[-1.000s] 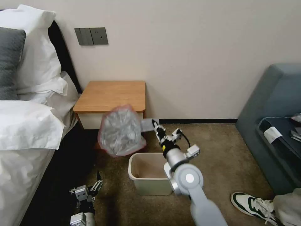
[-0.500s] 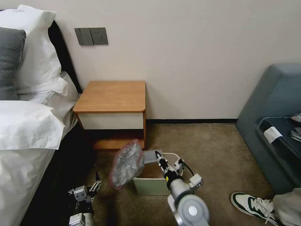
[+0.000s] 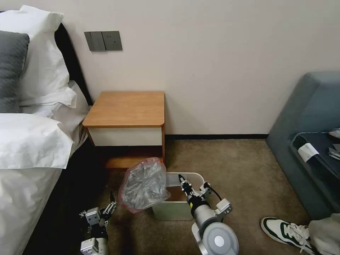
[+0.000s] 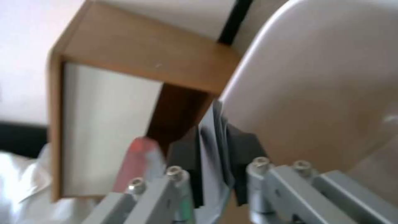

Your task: Pick up the garbage bag from the table and place it over the trash can.

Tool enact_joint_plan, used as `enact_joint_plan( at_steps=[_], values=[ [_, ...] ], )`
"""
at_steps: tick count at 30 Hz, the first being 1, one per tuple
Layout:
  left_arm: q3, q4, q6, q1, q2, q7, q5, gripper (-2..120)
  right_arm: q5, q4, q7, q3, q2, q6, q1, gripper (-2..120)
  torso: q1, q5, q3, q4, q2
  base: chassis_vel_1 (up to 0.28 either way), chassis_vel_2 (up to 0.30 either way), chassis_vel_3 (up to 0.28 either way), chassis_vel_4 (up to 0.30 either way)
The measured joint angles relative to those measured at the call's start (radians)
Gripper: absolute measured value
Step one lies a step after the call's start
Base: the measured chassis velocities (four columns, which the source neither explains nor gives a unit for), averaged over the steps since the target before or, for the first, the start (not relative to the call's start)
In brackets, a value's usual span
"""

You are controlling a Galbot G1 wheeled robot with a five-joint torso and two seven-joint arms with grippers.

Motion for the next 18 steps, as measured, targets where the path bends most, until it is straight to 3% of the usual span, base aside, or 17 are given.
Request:
enact_joint_plan(
  at_steps=[3,10,13,16,17,18],
  values=[
    [0.003,-0.032,0.016,0.001,0.012,0.0,-0.012,100,-0.025,0.014,0.03,0.025,-0.015,-0.008,-0.012,36,0.0,0.0,0.0,0.0,0.0,0.0,0.0,0.0,0.0],
    [0.012,-0.082,0.033,0.009,0.025,-0.005,-0.025,100,-0.076,0.058,0.045,0.054,-0.02,-0.005,-0.031,57,0.0,-0.0001,0.0,0.0,0.0,0.0,0.0,0.0,0.0],
    [0.02,-0.143,0.061,0.026,0.041,-0.006,-0.055,100,-0.103,0.083,0.037,0.078,-0.029,0.01,-0.038,68,0.0,-0.0001,0.0,0.0,0.0,0.0,0.0,0.0,0.0],
    [0.027,-0.24,0.102,0.047,0.073,0.032,-0.148,100,-0.141,0.098,0.025,0.102,-0.045,0.049,-0.044,81,0.0,0.0,0.0,0.0,0.0,0.0,0.0,0.0,0.0],
    [0.033,-0.289,0.121,0.058,0.093,0.067,-0.229,100,-0.158,0.101,0.023,0.11,-0.051,0.066,-0.05,86,0.0,0.0,0.0,-0.0001,0.0,0.0,0.0,0.0,0.0],
    [0.033,-0.289,0.121,0.058,0.093,0.067,-0.229,100,-0.158,0.101,0.023,0.11,-0.051,0.066,-0.05,86,0.0,0.0,0.0,-0.0001,0.0,0.0,0.0,0.0,0.0]
  ],
)
